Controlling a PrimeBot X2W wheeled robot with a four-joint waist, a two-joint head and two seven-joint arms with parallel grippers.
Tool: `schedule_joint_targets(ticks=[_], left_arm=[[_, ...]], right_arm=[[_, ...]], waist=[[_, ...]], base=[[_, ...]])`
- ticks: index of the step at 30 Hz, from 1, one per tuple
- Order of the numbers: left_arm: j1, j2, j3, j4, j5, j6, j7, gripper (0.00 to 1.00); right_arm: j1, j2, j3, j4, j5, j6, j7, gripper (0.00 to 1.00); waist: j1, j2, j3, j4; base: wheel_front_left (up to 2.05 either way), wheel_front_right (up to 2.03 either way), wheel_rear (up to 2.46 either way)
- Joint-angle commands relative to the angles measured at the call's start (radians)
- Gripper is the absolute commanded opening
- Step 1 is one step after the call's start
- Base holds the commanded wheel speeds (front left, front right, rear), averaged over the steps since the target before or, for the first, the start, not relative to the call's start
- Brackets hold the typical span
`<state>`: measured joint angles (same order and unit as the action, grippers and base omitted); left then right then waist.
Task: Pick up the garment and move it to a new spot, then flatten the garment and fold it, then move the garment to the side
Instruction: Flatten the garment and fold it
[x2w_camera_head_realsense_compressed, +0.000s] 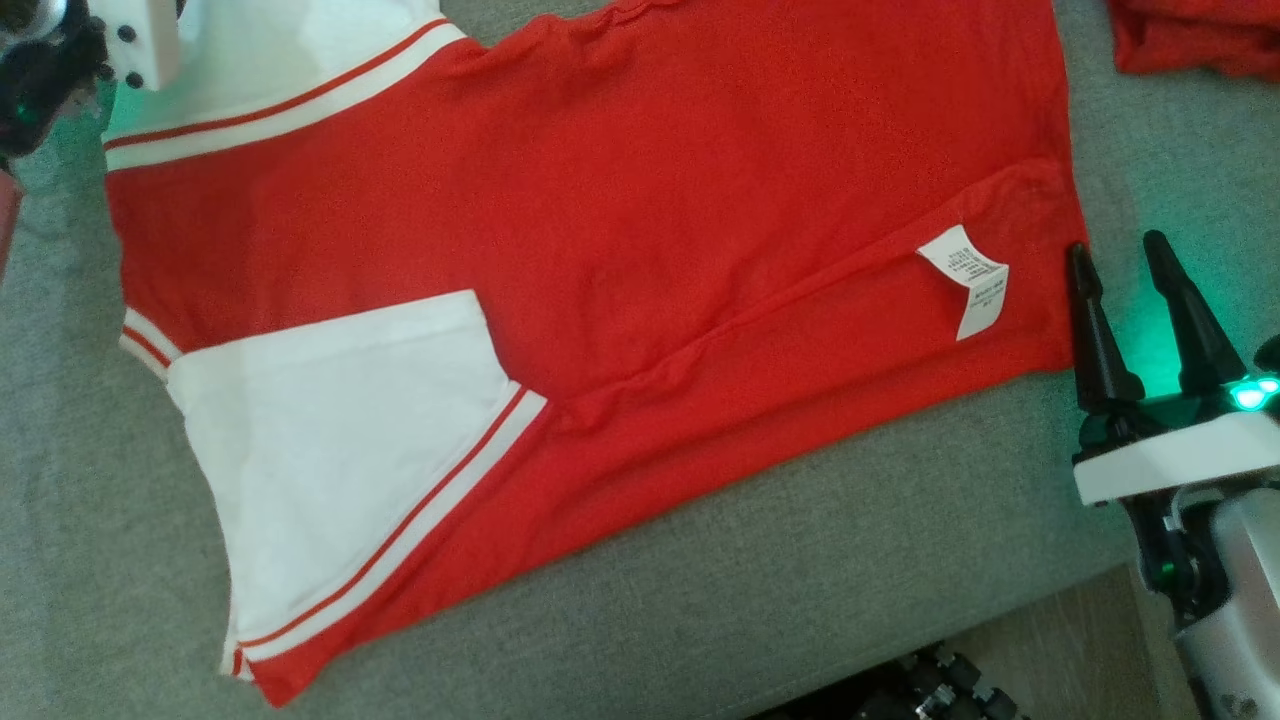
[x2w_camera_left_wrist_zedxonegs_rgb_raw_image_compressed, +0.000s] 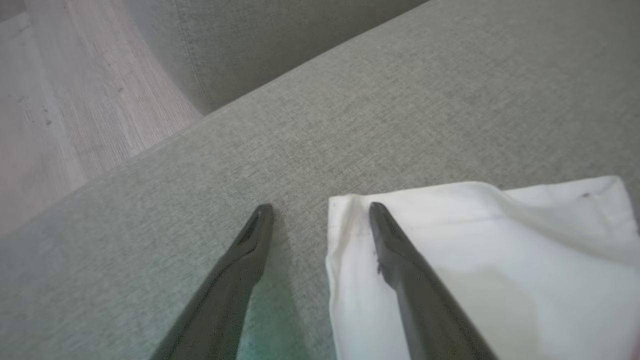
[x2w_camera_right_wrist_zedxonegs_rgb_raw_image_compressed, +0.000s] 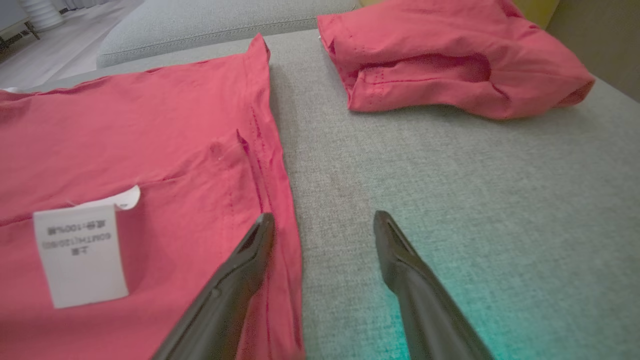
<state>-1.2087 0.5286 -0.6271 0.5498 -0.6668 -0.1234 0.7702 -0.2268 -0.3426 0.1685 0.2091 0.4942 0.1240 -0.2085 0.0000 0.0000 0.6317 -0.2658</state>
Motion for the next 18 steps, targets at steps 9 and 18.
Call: schedule_joint_targets(ticks=[9,18], left_arm=[[-0.029,0.052,-0.009,-0.047,-0.025,-0.006,-0.048,0.00],[-0.072,0.047,-0.074,-0.067,-0.051,-0.007,-0.150,0.00]], right_arm=[[-0.110,-0.098,0.047,-0.038,0.055,0.007,0.038,1.00],[-0.427,-0.218,0.226,0.013,0.251,0.007,0.318,1.00]], waist=[[0.0000,0.0000,0.000,0.018],[0.0000,0.0000,0.003,0.060]], base=[[0.00,0.00,0.00],[0.00,0.00,0.00]])
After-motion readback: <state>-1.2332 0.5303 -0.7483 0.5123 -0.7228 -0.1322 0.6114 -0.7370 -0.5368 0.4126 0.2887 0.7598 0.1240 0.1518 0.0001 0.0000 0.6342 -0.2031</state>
